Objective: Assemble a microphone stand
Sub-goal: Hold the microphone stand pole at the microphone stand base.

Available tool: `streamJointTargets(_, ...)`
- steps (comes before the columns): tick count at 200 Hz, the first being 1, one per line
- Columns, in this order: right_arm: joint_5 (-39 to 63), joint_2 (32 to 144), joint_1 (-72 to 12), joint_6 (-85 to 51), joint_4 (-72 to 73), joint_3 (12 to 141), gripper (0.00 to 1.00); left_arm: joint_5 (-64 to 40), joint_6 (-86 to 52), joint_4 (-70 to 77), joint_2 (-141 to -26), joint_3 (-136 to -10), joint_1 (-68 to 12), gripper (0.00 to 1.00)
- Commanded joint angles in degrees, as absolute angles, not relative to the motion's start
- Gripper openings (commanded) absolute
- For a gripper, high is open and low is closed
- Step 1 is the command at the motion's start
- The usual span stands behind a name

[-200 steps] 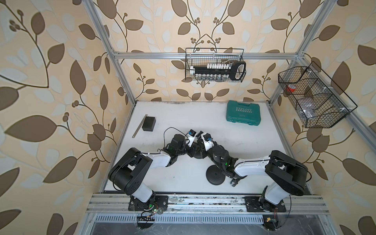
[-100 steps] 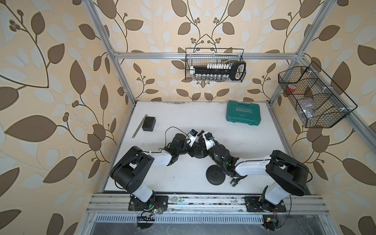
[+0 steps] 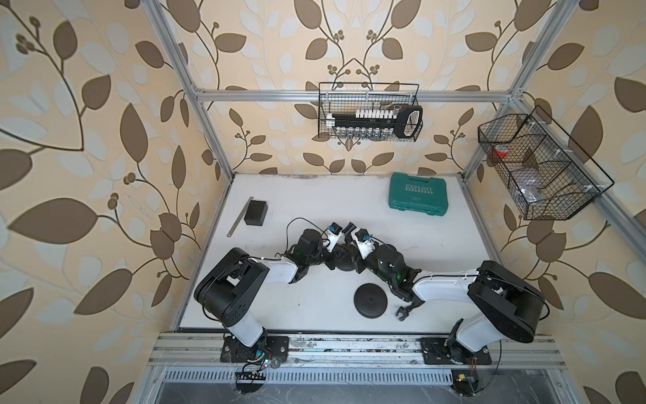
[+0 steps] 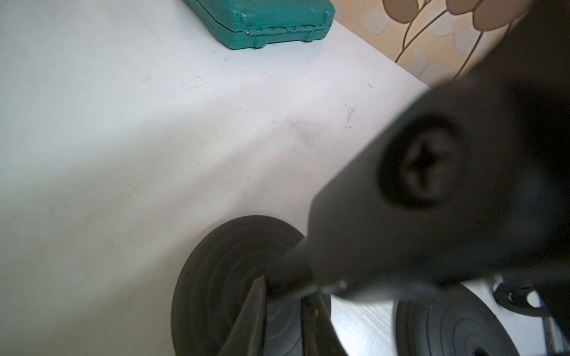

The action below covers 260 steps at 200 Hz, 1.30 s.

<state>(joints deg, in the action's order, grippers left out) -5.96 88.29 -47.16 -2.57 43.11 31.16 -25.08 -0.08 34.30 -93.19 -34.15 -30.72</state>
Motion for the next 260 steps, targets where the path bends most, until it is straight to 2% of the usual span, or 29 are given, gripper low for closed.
streamJointTargets(1, 3.8, 84.6, -45.0, 0.0, 36.2, 29.4, 0.54, -22.9, 0.6, 33.0, -94.7, -36.4, -30.5, 0.00)
streamJointTargets(49, 16.1, 76.6, -34.6, 1.5, 31.6, 26.2, 0.59, -22.9, 1.1, 31.1, -95.8, -38.1, -30.5, 0.00)
streamJointTargets(81, 19.1, 73.8, -31.2, 1.8, 29.8, 26.2, 0.60, -22.9, 0.4, 32.0, -94.9, -37.3, -30.5, 0.00)
streamJointTargets(93, 19.2, 73.2, -30.8, 1.4, 29.6, 26.2, 0.60, -22.9, -0.1, 32.6, -94.1, -36.7, -30.5, 0.08)
streamJointTargets(105, 19.9, 73.0, -30.6, 0.7, 29.6, 26.4, 0.63, -22.8, -0.8, 33.0, -92.9, -36.0, -30.5, 0.22)
streamJointTargets(147, 20.1, 75.2, -30.8, -4.1, 28.0, 28.2, 0.68, -20.2, -3.9, 31.0, -86.1, -34.3, -30.5, 0.44)
streamJointTargets(171, 19.3, 75.4, -31.3, -4.8, 29.7, 27.8, 0.68, -17.7, -5.8, 26.9, -83.1, -34.8, -30.4, 0.49)
streamJointTargets(214, 17.9, 73.7, -31.3, -4.7, 29.5, 27.9, 0.68, -16.8, -8.8, 20.3, -79.8, -36.2, -30.4, 0.52)
streamJointTargets(260, 18.7, 72.0, -30.7, 0.1, 25.1, 29.0, 0.66, -19.9, -8.6, 24.6, -79.5, -33.9, -30.5, 0.58)
